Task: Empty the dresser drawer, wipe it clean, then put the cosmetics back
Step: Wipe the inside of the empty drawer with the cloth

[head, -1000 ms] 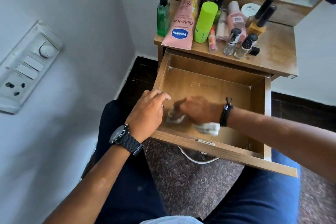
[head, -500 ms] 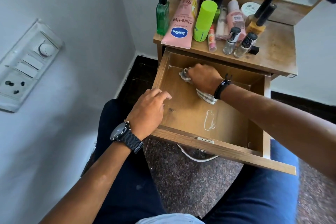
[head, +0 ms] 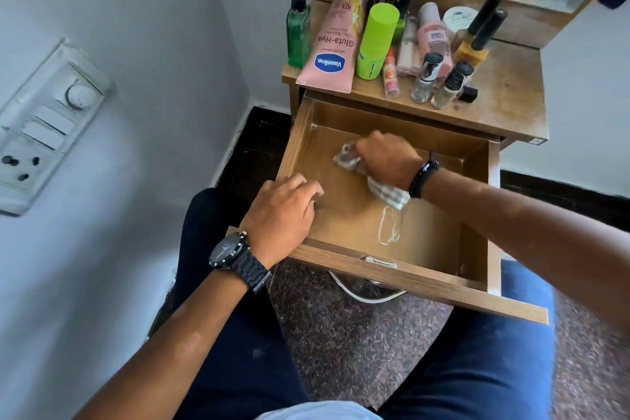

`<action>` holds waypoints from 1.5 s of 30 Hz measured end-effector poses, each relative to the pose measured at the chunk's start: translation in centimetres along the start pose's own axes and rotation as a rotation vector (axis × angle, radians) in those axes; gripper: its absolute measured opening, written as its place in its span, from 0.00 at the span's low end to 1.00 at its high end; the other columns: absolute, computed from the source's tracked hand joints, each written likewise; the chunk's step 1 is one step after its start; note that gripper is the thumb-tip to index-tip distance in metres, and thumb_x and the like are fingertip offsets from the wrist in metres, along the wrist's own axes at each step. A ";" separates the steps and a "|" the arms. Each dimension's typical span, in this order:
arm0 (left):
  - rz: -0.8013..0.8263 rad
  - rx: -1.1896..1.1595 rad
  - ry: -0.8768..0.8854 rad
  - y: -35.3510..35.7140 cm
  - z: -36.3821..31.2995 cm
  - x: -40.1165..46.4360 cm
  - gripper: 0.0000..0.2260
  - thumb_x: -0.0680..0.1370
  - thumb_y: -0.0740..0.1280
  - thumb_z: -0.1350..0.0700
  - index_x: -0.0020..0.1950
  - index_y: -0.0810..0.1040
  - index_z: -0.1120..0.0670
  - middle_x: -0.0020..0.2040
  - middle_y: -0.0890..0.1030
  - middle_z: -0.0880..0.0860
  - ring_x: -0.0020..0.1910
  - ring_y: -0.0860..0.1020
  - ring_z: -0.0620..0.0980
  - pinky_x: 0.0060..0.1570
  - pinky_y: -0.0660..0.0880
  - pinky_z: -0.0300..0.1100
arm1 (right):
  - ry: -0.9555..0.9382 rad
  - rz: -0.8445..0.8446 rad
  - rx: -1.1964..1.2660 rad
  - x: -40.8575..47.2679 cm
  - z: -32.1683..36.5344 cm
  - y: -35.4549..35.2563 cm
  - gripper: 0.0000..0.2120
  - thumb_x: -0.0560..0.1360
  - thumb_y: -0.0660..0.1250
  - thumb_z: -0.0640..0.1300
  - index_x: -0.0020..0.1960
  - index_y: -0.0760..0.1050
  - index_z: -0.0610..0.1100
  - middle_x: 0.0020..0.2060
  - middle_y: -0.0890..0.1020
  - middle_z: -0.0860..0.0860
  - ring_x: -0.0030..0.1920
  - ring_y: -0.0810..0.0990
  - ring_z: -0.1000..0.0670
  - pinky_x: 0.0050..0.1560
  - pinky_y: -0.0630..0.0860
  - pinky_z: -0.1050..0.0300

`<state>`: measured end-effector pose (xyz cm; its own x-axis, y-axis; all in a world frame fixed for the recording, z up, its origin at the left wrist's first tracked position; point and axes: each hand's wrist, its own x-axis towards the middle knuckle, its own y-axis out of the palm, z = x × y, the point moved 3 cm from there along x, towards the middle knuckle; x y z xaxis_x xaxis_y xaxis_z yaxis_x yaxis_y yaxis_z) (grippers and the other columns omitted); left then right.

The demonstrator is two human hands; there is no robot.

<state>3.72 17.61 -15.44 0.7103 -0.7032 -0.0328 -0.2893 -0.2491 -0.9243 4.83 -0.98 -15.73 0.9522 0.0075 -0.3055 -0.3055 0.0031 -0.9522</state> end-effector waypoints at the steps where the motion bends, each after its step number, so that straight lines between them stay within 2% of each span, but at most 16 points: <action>1: 0.002 0.004 0.004 0.0 -0.1 0.0 0.12 0.80 0.58 0.56 0.62 0.74 0.50 0.58 0.76 0.48 0.57 0.74 0.47 0.60 0.68 0.44 | 0.053 -0.034 -0.023 0.6 -0.8 -0.5 0.12 0.80 0.58 0.41 0.61 0.75 0.43 0.55 0.80 0.43 0.53 0.81 0.42 0.51 0.77 0.51; 6: -0.002 0.021 0.031 0.2 -0.3 0.0 0.12 0.80 0.58 0.57 0.61 0.74 0.50 0.57 0.78 0.47 0.54 0.76 0.46 0.58 0.69 0.44 | 0.010 -0.038 -0.083 0.5 -1.2 0.0 0.11 0.79 0.62 0.41 0.59 0.76 0.43 0.53 0.81 0.44 0.52 0.81 0.42 0.48 0.77 0.52; 9: -0.010 0.026 0.016 0.3 -0.8 0.3 0.13 0.80 0.57 0.58 0.62 0.75 0.52 0.55 0.81 0.49 0.52 0.79 0.48 0.57 0.70 0.46 | -0.202 0.127 0.092 -2.5 0.9 1.9 0.15 0.76 0.66 0.42 0.62 0.76 0.50 0.56 0.79 0.53 0.53 0.80 0.51 0.47 0.76 0.63; 11: 0.006 0.034 -0.020 0.6 -1.5 0.5 0.13 0.80 0.56 0.58 0.62 0.75 0.53 0.49 0.83 0.51 0.45 0.80 0.49 0.48 0.73 0.45 | -0.326 0.283 0.181 -4.9 2.8 3.4 0.14 0.77 0.64 0.40 0.61 0.77 0.51 0.54 0.79 0.55 0.53 0.78 0.55 0.48 0.75 0.66; 13: 0.069 0.050 -0.057 1.2 -1.9 0.4 0.13 0.81 0.54 0.56 0.61 0.74 0.54 0.42 0.83 0.52 0.36 0.80 0.50 0.35 0.75 0.43 | -0.347 0.317 0.198 -6.0 3.5 4.5 0.13 0.77 0.64 0.42 0.61 0.77 0.49 0.54 0.80 0.54 0.51 0.79 0.54 0.51 0.78 0.61; 17: 0.126 0.055 -0.100 1.5 -1.5 0.5 0.13 0.81 0.54 0.51 0.57 0.75 0.54 0.38 0.81 0.52 0.32 0.77 0.50 0.27 0.72 0.41 | -0.234 0.209 0.240 -4.4 2.0 4.2 0.15 0.76 0.66 0.43 0.62 0.76 0.51 0.55 0.80 0.54 0.50 0.80 0.54 0.48 0.76 0.65; 21: 0.136 0.039 -0.104 1.6 -1.6 0.5 0.13 0.81 0.55 0.50 0.57 0.76 0.52 0.33 0.78 0.49 0.24 0.70 0.44 0.22 0.64 0.37 | 0.071 -0.048 0.144 -0.8 -1.9 2.7 0.15 0.78 0.62 0.39 0.64 0.73 0.48 0.55 0.80 0.47 0.50 0.81 0.46 0.51 0.80 0.51; 23: 0.138 0.026 -0.109 1.6 -1.5 0.4 0.13 0.81 0.55 0.50 0.56 0.76 0.51 0.33 0.78 0.48 0.25 0.71 0.45 0.23 0.67 0.38 | 0.215 -0.082 0.137 0.5 -3.4 2.2 0.15 0.78 0.61 0.40 0.64 0.73 0.47 0.55 0.79 0.44 0.53 0.80 0.42 0.53 0.78 0.48; 25: 0.139 0.020 -0.112 1.6 -1.5 0.5 0.12 0.81 0.55 0.50 0.55 0.76 0.51 0.33 0.78 0.48 0.25 0.71 0.45 0.23 0.67 0.38 | 0.261 -0.070 0.159 1.2 -4.1 2.1 0.15 0.78 0.62 0.43 0.65 0.72 0.48 0.57 0.78 0.43 0.55 0.79 0.41 0.55 0.77 0.48; 28: 0.144 0.026 -0.128 1.6 -1.8 0.6 0.12 0.81 0.56 0.50 0.54 0.76 0.53 0.33 0.77 0.49 0.24 0.69 0.44 0.21 0.63 0.35 | 0.134 0.030 0.287 -0.3 -2.8 2.2 0.16 0.75 0.68 0.44 0.63 0.76 0.50 0.58 0.80 0.48 0.54 0.80 0.46 0.54 0.78 0.53; 31: 0.156 0.000 -0.162 1.7 -2.6 0.9 0.12 0.81 0.56 0.50 0.51 0.76 0.55 0.35 0.76 0.50 0.26 0.68 0.44 0.18 0.62 0.34 | -0.078 0.310 0.397 -4.9 0.7 3.1 0.13 0.75 0.69 0.45 0.59 0.79 0.51 0.57 0.81 0.53 0.54 0.79 0.53 0.51 0.76 0.60; 33: 0.144 0.015 -0.166 2.0 -2.7 0.9 0.13 0.80 0.56 0.48 0.49 0.76 0.54 0.36 0.78 0.50 0.27 0.71 0.45 0.21 0.61 0.34 | -0.142 0.393 0.373 -7.3 2.3 3.8 0.11 0.76 0.67 0.47 0.58 0.79 0.51 0.57 0.81 0.54 0.53 0.80 0.53 0.50 0.77 0.60; 37: 0.128 0.072 -0.184 2.0 -2.3 0.8 0.13 0.79 0.55 0.45 0.48 0.76 0.49 0.34 0.79 0.47 0.29 0.76 0.46 0.25 0.69 0.38 | -0.109 0.244 0.296 -7.3 1.8 3.6 0.12 0.76 0.67 0.45 0.59 0.78 0.52 0.57 0.81 0.55 0.47 0.78 0.56 0.43 0.76 0.64; 39: 0.135 0.063 -0.186 1.9 -2.4 0.8 0.13 0.80 0.55 0.46 0.48 0.76 0.51 0.32 0.77 0.47 0.27 0.74 0.45 0.23 0.68 0.37 | -0.018 0.091 0.236 -5.8 0.5 3.0 0.12 0.77 0.65 0.42 0.60 0.78 0.50 0.56 0.81 0.51 0.49 0.81 0.51 0.48 0.79 0.58; 41: 0.148 0.040 -0.188 1.8 -2.7 0.7 0.13 0.80 0.55 0.48 0.49 0.76 0.52 0.29 0.74 0.47 0.24 0.70 0.43 0.20 0.62 0.34 | 0.141 -0.024 0.136 -3.8 -1.6 2.4 0.10 0.79 0.61 0.41 0.59 0.76 0.43 0.53 0.81 0.44 0.50 0.82 0.43 0.50 0.79 0.51; 45: 0.112 0.062 -0.147 1.6 -3.0 0.7 0.13 0.81 0.54 0.49 0.49 0.77 0.51 0.30 0.75 0.47 0.24 0.69 0.42 0.22 0.60 0.36 | 0.305 -0.139 0.109 -0.9 -4.3 1.8 0.11 0.79 0.60 0.42 0.57 0.74 0.38 0.53 0.80 0.41 0.52 0.80 0.39 0.49 0.76 0.48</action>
<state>1.80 14.73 -15.83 0.7634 -0.6182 -0.1875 -0.3349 -0.1306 -0.9332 3.42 -5.29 -17.23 0.9376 -0.2998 -0.1764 -0.1565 0.0895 -0.9836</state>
